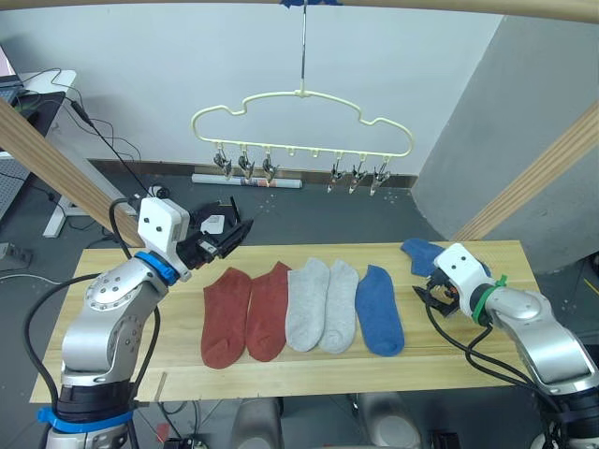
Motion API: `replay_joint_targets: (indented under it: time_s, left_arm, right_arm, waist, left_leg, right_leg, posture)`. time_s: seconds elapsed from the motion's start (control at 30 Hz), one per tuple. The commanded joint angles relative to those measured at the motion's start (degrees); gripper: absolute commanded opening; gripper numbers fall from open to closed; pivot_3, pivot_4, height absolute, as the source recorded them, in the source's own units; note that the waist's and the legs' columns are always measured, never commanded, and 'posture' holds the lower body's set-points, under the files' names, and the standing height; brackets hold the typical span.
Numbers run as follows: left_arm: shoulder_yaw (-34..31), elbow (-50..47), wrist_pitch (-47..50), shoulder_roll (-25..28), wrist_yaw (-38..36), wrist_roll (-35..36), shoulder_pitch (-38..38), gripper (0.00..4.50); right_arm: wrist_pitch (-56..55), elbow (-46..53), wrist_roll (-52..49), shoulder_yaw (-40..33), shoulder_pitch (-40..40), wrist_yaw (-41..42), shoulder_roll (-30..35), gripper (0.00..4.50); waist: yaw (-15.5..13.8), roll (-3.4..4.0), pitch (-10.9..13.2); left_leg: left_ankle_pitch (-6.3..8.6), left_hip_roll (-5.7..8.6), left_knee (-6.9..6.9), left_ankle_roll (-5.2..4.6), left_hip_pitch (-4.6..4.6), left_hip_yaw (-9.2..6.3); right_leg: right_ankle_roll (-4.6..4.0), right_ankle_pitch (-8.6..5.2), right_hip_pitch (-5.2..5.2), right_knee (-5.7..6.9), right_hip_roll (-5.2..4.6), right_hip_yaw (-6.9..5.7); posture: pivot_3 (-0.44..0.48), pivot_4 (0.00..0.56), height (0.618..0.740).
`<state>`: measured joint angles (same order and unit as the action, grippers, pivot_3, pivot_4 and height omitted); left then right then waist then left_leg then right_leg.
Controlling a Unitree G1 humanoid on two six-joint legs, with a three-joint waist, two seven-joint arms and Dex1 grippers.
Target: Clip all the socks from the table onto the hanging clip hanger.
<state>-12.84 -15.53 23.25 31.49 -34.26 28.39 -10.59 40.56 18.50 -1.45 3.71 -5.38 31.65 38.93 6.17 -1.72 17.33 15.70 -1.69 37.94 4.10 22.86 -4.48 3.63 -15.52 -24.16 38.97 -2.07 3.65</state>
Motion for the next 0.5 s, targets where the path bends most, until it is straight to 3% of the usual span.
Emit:
replay_joint_targets:
  time_s: [0.03, 0.23, 0.37, 0.5]
  left_arm:
    - [-0.4, -1.5, -1.6, -0.2, 0.3, -0.6, 0.0, 4.03]
    - [-0.1, -1.3, -1.9, -0.9, 0.5, -1.2, -0.2, 4.03]
    - [0.4, -1.5, -1.8, -1.6, 0.5, -1.6, -0.1, 4.03]
    - [1.0, -1.6, -1.7, -1.9, 0.4, -1.9, -0.4, 4.03]
  right_arm:
    - [-1.8, 3.3, -1.9, -2.4, 1.1, 1.5, 0.3, 4.46]
    - [-2.7, 3.6, 0.1, -1.6, 1.1, -3.7, -3.4, 4.46]
    - [-3.8, -1.9, 1.3, -3.2, -1.9, -13.3, -13.3, 4.46]
    - [-7.6, -9.0, 4.2, -2.9, -4.9, -20.4, -18.7, 4.46]
  waist:
    - [0.1, 0.0, 0.0]
    - [0.1, 0.0, 0.0]
    - [0.2, -0.01, 0.0]
    - [0.3, -0.01, 0.0]
  left_leg:
    - [0.0, 0.0, 0.0, 0.0, -0.01, 0.0]
    - [0.0, 0.0, 0.01, 0.0, -0.02, -0.01]
    - [0.0, -0.01, 0.03, 0.0, -0.02, 0.0]
    - [0.0, -0.01, 0.02, 0.01, -0.02, 0.01]
  right_leg:
    - [0.0, 0.0, 0.0, 0.0, 0.0, 0.0]
    - [0.0, 0.0, 0.02, 0.02, 0.01, 0.0]
    - [0.0, 0.0, 0.01, 0.04, 0.01, 0.01]
    - [0.0, 0.01, 0.01, 0.03, 0.0, 0.02]
  posture:
    - [-0.16, 0.286, 0.733]
    - [-0.162, 0.286, 0.733]
    - [-0.162, 0.286, 0.733]
    - [-0.16, 0.285, 0.733]
